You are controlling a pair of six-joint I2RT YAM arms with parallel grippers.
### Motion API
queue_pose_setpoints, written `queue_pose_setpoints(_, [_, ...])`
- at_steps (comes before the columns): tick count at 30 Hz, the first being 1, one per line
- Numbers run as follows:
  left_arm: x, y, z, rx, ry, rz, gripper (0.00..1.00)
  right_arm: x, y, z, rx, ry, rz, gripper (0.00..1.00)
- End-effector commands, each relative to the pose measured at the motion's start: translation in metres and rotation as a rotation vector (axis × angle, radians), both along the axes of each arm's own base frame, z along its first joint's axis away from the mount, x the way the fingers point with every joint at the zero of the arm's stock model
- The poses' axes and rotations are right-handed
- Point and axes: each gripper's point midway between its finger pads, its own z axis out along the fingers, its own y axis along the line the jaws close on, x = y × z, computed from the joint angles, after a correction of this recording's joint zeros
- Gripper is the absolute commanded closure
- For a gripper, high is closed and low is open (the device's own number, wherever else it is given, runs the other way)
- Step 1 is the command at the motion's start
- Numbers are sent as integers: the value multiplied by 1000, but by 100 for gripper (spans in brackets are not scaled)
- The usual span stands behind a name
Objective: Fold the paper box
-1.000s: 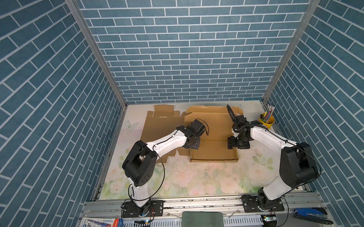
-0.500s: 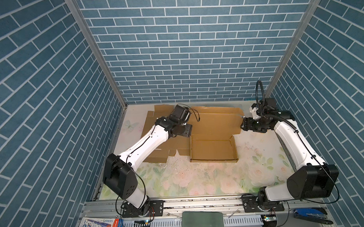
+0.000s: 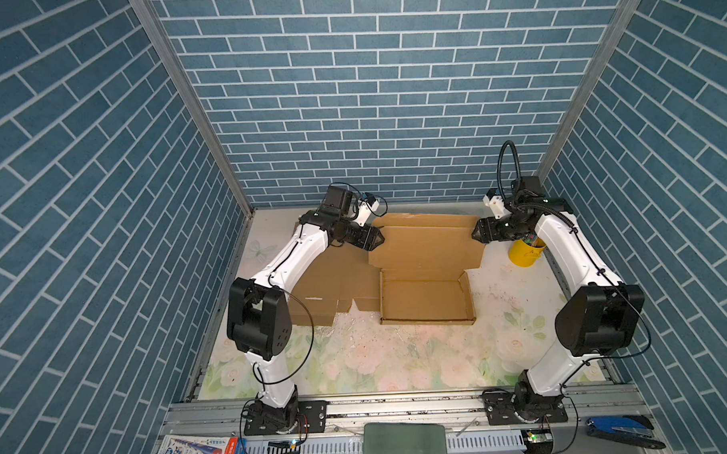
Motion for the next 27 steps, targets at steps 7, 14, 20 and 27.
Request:
queue_pose_setpoints(7, [16, -10, -15, -30, -1, -51, 41, 2, 21, -5, 55, -58, 199, 25])
queue_pose_setpoints(14, [13, -9, -24, -19, 11, -58, 61, -1, 28, -17, 88, -53, 230, 30])
queue_pose_setpoints(20, [14, -7, -31, -14, 25, -36, 77, -5, 29, -23, 109, -29, 205, 44])
queue_pose_setpoints(27, [12, -8, -27, -50, 13, 9, 92, -2, 14, -29, 80, -75, 66, 80])
